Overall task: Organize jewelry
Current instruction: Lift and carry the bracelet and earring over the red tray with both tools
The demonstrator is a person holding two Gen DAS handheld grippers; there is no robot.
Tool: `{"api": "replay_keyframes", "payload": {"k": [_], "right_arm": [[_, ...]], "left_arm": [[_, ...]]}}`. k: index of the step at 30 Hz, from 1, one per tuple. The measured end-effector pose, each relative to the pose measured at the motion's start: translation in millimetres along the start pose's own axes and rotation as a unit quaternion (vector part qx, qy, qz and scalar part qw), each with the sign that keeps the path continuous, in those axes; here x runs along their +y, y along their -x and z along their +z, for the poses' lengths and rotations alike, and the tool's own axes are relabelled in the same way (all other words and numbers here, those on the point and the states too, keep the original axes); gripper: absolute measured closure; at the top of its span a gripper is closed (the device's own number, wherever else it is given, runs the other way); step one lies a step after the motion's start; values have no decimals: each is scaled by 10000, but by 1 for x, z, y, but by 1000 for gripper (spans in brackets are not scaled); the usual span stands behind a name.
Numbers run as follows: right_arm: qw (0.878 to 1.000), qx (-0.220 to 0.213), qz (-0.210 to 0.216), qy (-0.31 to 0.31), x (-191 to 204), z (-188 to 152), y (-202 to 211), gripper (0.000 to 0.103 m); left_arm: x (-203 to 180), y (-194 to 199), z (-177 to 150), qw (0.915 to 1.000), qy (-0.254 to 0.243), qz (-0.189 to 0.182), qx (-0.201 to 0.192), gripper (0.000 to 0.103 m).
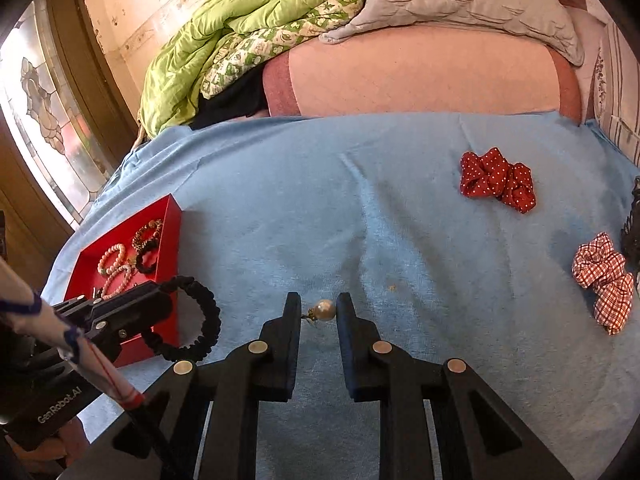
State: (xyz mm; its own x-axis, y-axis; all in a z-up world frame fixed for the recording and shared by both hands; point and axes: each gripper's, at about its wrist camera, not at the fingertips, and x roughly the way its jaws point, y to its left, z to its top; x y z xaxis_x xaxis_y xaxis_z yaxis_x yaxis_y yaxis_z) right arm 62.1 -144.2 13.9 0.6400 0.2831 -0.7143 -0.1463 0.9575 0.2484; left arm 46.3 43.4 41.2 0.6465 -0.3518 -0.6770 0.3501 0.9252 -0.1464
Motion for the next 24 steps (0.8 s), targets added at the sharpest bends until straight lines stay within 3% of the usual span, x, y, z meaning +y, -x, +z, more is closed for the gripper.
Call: {"api": "replay_keyframes", "payload": {"k": [24], "right_arm": [[9998, -29, 136, 129, 24, 1, 0, 84]], "left_arm": [[13, 14, -1, 9999, 62, 43, -118, 90]]}}
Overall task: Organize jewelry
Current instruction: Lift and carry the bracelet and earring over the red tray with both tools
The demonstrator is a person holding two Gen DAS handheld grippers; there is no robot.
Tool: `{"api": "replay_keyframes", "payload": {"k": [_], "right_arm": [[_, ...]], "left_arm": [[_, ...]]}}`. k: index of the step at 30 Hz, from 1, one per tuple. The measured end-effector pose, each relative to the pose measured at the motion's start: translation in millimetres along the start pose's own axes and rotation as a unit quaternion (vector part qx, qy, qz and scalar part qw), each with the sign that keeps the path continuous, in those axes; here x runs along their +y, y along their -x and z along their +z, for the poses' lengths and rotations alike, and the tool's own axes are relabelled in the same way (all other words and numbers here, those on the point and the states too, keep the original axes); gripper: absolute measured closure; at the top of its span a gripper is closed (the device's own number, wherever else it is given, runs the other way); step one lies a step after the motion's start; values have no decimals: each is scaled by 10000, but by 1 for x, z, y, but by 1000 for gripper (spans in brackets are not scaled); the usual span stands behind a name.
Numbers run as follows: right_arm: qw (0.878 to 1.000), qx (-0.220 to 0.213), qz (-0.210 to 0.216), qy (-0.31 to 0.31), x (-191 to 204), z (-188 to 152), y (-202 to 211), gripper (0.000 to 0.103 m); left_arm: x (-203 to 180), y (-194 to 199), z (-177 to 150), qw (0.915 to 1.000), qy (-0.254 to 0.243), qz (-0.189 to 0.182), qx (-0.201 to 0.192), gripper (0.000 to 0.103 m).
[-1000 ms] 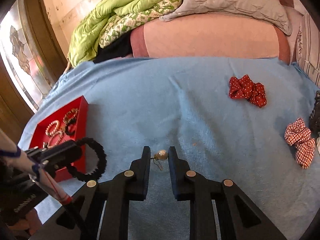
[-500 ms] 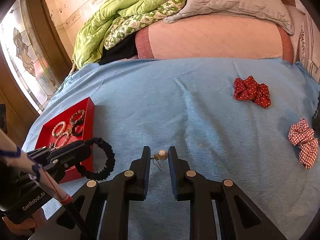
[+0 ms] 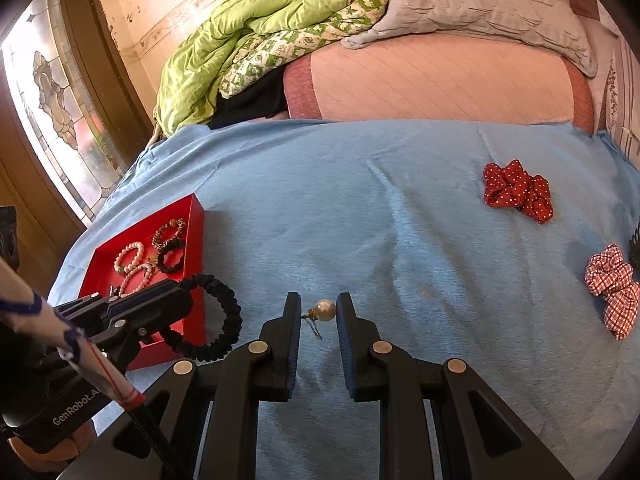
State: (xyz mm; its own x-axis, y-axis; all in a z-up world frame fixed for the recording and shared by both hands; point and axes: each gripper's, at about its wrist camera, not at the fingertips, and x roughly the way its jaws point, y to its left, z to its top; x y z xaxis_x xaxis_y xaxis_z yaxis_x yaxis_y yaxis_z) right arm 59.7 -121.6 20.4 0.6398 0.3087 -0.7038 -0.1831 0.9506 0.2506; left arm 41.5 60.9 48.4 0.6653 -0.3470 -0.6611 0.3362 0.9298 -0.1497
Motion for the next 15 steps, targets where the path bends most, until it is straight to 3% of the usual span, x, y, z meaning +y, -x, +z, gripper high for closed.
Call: {"api": "replay_keyframes", "payload": {"k": [15], "right_arm": [[9993, -80, 265, 248, 55, 4, -9, 84]], "left_arm": [[57, 46, -6, 9978, 534, 197, -343, 90]]}}
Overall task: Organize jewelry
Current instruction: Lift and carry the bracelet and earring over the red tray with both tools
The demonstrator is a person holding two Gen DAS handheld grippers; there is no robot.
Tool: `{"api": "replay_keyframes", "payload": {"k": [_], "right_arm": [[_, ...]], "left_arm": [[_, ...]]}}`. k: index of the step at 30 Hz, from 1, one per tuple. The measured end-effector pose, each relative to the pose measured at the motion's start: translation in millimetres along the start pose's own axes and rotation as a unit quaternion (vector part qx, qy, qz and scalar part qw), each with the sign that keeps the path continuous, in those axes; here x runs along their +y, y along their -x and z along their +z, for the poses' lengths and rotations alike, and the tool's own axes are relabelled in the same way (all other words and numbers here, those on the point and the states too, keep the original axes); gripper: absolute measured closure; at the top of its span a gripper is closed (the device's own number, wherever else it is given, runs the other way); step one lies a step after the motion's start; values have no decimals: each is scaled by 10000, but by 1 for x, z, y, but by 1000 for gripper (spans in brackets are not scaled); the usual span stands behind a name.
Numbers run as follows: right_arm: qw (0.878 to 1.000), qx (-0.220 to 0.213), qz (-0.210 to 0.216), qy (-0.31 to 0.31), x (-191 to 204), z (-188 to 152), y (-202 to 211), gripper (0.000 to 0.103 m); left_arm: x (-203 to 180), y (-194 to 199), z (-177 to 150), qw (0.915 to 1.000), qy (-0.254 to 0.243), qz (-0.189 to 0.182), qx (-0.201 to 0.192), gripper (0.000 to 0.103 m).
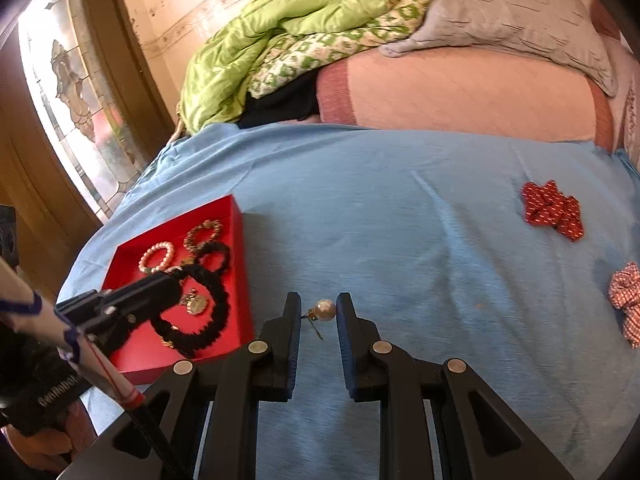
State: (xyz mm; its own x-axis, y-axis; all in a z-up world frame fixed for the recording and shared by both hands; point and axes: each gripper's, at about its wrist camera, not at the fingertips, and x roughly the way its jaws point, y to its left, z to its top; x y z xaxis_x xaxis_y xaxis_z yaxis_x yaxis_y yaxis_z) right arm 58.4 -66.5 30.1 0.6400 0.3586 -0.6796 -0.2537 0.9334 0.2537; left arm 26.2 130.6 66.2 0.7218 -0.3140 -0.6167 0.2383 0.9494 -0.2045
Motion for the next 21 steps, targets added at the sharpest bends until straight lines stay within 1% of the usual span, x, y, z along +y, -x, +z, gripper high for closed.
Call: {"api": "replay_keyframes", "payload": {"k": [4, 7, 12, 17, 21], "right_arm": [[9997, 24, 216, 101, 24, 0, -7, 84], [9989, 17, 407, 231, 45, -1, -12, 84], [9969, 117, 649, 429, 77, -8, -27, 84], [9959, 281, 709, 493, 89, -14, -50, 84], [9951, 512, 778, 325, 87, -15, -70, 84]], "left_arm": [[31, 22, -3, 9994, 305, 135, -95, 90], [51, 37, -7, 9982, 555, 222, -85, 90], [82, 62, -27, 9944, 904, 544, -32, 90], [103, 62, -51, 9898, 1263, 608, 271, 90], [109, 51, -57, 9874, 1255, 843, 462, 90]]}}
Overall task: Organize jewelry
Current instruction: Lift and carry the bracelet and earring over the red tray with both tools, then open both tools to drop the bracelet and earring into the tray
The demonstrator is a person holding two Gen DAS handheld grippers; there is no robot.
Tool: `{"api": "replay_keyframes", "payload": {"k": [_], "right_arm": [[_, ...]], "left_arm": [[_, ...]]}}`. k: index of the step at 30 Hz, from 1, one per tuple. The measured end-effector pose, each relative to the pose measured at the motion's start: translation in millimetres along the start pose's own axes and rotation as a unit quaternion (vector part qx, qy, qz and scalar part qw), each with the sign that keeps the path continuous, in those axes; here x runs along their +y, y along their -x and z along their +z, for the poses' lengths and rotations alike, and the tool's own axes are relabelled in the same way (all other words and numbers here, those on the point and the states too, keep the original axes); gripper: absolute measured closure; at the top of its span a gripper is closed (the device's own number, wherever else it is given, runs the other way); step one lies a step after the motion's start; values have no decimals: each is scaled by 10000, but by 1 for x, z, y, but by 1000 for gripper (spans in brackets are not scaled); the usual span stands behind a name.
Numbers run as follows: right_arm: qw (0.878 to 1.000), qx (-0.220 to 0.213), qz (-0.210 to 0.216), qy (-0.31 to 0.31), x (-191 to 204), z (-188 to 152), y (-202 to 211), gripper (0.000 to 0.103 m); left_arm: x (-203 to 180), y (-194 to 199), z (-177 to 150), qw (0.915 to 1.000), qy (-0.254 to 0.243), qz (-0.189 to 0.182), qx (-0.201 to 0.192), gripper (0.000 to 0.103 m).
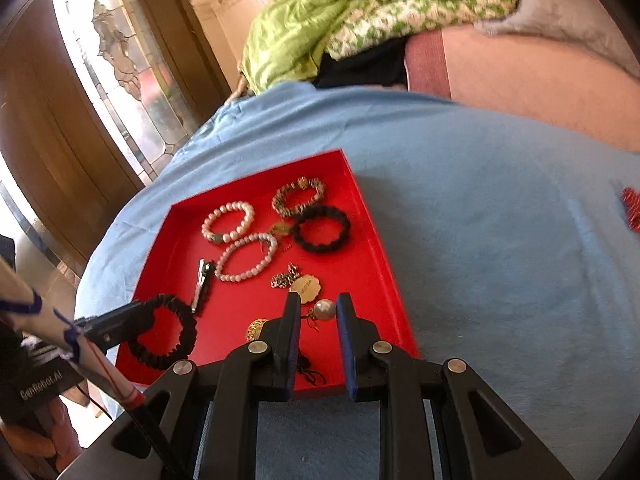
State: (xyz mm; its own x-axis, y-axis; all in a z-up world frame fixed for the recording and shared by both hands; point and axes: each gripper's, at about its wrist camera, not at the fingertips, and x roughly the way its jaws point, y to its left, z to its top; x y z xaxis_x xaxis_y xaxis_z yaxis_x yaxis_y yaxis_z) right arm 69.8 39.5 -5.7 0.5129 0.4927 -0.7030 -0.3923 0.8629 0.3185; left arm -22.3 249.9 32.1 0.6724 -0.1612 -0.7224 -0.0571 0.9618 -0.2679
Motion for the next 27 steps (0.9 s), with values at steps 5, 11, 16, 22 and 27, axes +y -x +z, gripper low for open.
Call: {"api": "replay_keyframes", "payload": {"k": [5, 11, 16, 22, 27], "right_arm": [[9999, 128, -95, 57, -2, -1, -13, 83], [9996, 196, -119, 157, -1, -2, -13, 80], [9997, 149, -123, 155, -1, -2, -9, 70], [9999, 6, -107, 122, -2, -2, 1, 70], [9998, -31, -160, 95, -4, -7, 7, 70]], "left_arm": [[3, -13, 1, 9997, -6, 196, 156, 90], [-2, -19, 1, 9995, -63, 233, 206, 90], [-5, -21, 1, 9993, -110, 287, 229, 84], [-6, -22, 1, 9987, -143, 462, 137, 71], [-15, -21, 1, 9975, -288, 647, 12, 58]]}}
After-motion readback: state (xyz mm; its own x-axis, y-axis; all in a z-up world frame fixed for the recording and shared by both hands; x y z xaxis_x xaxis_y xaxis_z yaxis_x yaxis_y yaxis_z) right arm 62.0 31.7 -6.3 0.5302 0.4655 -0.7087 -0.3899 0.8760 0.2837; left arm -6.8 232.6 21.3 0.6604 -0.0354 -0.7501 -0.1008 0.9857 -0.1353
